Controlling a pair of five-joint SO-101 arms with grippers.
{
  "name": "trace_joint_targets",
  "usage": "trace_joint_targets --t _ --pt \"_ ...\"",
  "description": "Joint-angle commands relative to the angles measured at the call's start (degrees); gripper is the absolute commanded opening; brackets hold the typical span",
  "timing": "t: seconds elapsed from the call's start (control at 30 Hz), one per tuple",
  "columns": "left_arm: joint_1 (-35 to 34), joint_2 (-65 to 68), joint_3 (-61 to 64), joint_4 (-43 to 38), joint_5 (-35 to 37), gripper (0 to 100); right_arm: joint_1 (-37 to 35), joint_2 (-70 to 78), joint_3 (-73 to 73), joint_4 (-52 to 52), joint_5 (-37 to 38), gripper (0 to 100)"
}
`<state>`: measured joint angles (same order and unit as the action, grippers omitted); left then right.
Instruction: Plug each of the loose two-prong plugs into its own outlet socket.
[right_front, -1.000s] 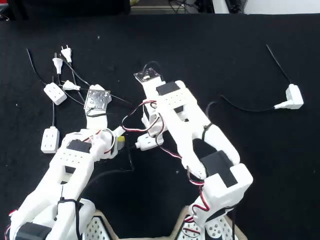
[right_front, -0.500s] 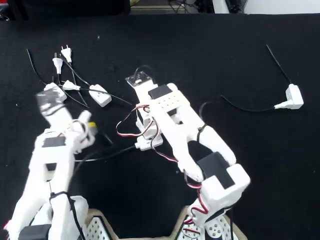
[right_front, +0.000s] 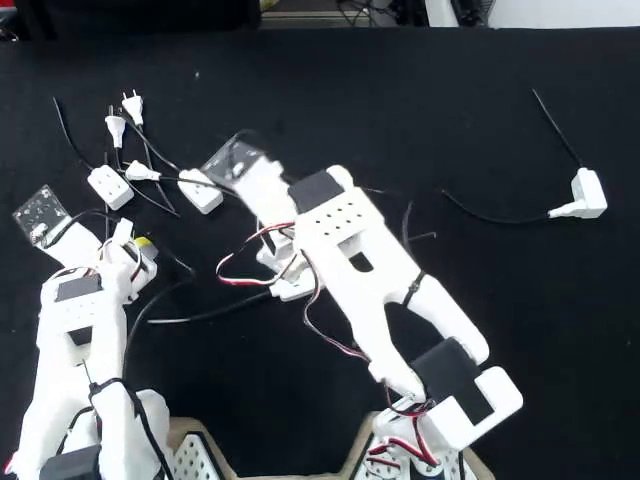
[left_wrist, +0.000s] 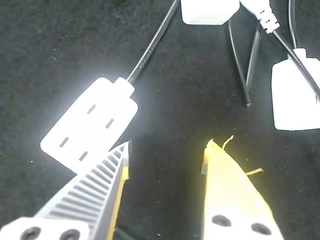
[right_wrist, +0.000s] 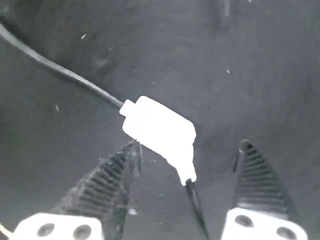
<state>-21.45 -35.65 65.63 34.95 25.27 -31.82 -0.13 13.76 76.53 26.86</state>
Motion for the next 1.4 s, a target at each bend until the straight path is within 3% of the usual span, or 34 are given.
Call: trace_joint_targets --t 0.0,0.17,0.47,1.1,1.17,1.3,1.37 --pt "-2.9 -1.6 -3.6 -0.4 0.7 24 -0.9 -3.2 -0.7 0.4 12.7 27.5" --pt "-6.1 -1.1 -3.5 -3.3 1.0 24 -0.9 -3.1 4.7 0.4 25.3 26.9" --pt "-6.1 -1.1 -3.1 -3.3 3.1 24 -0.9 -3.1 14.1 -5.3 35.0 27.3" --pt "-5.9 -1.2 -3.2 -3.3 3.1 24 -1.2 -3.0 25.6 -23.5 35.3 26.7" --pt "-5.9 -1.2 -3.1 -3.3 3.1 24 -1.1 -3.0 26.7 -24.7 35.2 22.6" --pt "-5.9 -1.2 -3.1 -3.3 3.1 24 -0.8 -3.3 26.8 -24.5 35.0 0.4" --pt "-5.9 -1.3 -3.1 -3.3 3.1 24 1.0 -3.6 26.6 -23.2 33.7 5.4"
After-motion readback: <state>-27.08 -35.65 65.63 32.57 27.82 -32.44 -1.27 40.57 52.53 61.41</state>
